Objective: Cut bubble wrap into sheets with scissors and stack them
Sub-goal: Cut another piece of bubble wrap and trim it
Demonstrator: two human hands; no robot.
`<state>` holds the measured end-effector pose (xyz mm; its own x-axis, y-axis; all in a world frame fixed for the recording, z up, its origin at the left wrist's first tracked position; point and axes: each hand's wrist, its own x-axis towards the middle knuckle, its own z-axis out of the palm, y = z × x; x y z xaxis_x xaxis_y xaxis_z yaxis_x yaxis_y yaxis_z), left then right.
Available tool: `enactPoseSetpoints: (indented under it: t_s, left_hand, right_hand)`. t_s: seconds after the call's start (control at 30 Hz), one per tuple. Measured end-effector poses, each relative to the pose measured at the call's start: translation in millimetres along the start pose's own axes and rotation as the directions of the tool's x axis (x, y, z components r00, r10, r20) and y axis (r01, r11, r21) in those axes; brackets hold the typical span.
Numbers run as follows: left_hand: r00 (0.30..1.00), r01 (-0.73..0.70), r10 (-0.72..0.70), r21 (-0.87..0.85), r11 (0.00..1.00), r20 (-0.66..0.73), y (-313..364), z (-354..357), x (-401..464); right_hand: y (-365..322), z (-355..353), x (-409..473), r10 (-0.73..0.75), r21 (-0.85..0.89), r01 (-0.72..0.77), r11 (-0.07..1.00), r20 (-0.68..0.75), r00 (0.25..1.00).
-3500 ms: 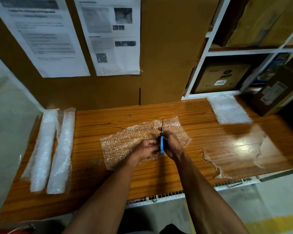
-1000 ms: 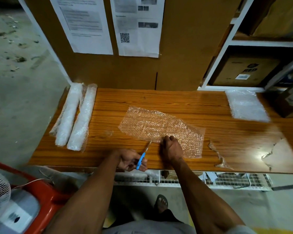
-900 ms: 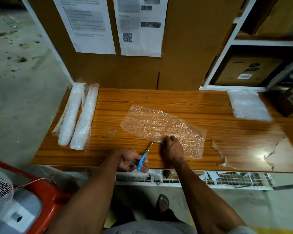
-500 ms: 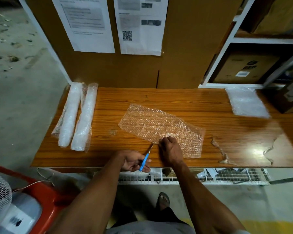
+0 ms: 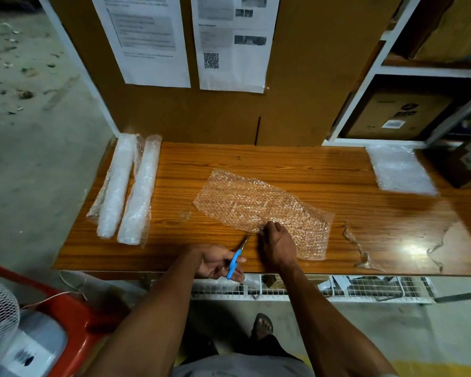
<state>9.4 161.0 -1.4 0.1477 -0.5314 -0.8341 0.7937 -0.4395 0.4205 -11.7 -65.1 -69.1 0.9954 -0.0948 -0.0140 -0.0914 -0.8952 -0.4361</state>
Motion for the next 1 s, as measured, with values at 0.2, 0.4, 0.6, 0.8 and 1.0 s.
enactPoseSetpoints:
  t_s: [0.2, 0.4, 0.6, 0.8, 1.0]
  left_hand:
    - [0.998, -0.024, 0.026, 0.041, 0.999, -0.055, 0.6, -7.6, 10.1]
    - [0.997, -0.020, 0.023, 0.039, 0.999, -0.077, 4.5, 0.8, 15.6]
    - [0.988, -0.054, 0.060, 0.045, 0.998, -0.144, 5.9, 4.6, 18.2]
    - [0.966, -0.131, 0.141, 0.059, 0.990, -0.216, 2.0, 10.2, 15.2]
    - [0.989, -0.086, 0.085, -0.004, 0.996, -0.123, 5.9, 8.7, 15.0]
  right_hand:
    - [2.3, -1.4, -5.0, -0.124, -0.031, 0.123, 0.992, -0.023, 0.992]
    - [0.8, -0.4, -8.9, -0.163, -0.100, 0.159, 0.982, -0.032, 0.986]
    - [-0.2, -4.3, -5.9, -0.156, -0.052, 0.155, 0.987, -0.019, 0.988]
    - [7.6, 1.8, -3.2, -0.178, -0.016, 0.178, 0.984, -0.024, 0.984]
    - [10.7, 1.7, -2.4, -0.194, 0.040, 0.196, 0.980, -0.050, 0.980]
